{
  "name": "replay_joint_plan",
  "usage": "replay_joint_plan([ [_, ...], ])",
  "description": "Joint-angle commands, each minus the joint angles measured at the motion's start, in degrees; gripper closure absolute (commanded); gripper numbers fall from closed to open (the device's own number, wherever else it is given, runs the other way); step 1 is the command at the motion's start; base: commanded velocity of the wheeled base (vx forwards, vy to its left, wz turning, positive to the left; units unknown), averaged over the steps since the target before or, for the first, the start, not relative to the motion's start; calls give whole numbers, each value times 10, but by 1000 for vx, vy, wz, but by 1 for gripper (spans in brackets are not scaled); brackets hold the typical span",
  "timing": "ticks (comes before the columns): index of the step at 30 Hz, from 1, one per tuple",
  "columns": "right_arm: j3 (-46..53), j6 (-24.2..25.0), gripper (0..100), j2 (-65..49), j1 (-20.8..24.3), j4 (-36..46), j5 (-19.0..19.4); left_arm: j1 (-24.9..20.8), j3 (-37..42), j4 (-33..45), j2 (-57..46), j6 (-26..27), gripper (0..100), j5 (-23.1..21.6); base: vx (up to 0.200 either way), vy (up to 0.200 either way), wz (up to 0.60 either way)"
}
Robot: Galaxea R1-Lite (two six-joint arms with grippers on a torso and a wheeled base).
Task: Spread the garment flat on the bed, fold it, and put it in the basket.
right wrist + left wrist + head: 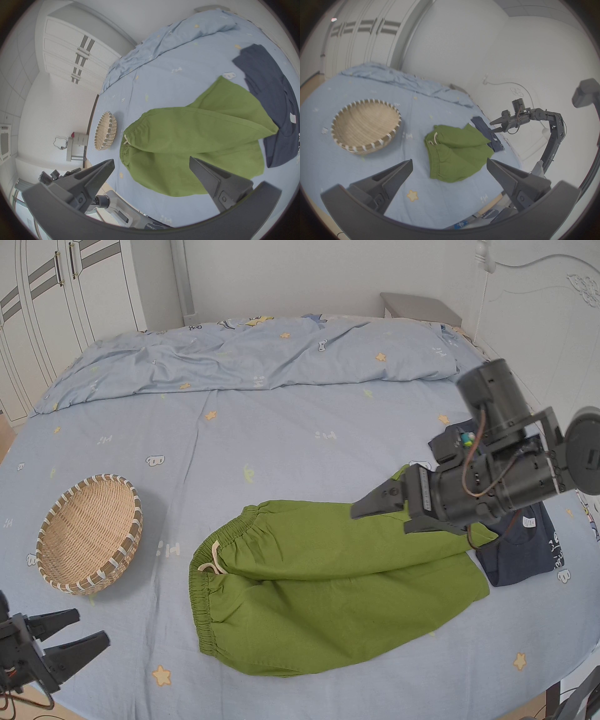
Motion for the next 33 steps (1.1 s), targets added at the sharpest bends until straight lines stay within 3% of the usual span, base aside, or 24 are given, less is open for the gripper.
replay_joint_plan([
  [1, 226, -9, 0, -172, -142, -152, 73, -13, 64, -196, 388, 21, 0, -101, 0, 0, 0],
  [7, 265, -9, 0, -220, -180, -180, 112, -3, 67, -307, 559, 145, 0, -113, 0, 0, 0],
  [9, 268, -9, 0, -226, -188, -180, 127, 5, 65, -341, 595, 188, 0, -153, 0, 0, 0],
  [12, 268, -9, 0, -226, -188, -180, 127, 5, 65, -341, 595, 188, 0, -153, 0, 0, 0],
  [13, 268, -10, 0, -227, -187, -181, 129, 8, 65, -363, 615, 212, 0, -239, 0, 0, 0],
  [15, 269, -12, 0, -226, -187, -181, 129, 7, 64, -363, 624, 217, 0, -257, 0, 0, 0],
  [26, 270, -12, 0, -227, -186, -181, 130, 5, 51, -371, 647, 238, 0, -262, 0, 0, 0],
  [33, 273, -12, 0, -227, -183, -181, 130, 1, 51, -431, 688, 237, 0, -263, 0, 0, 0],
])
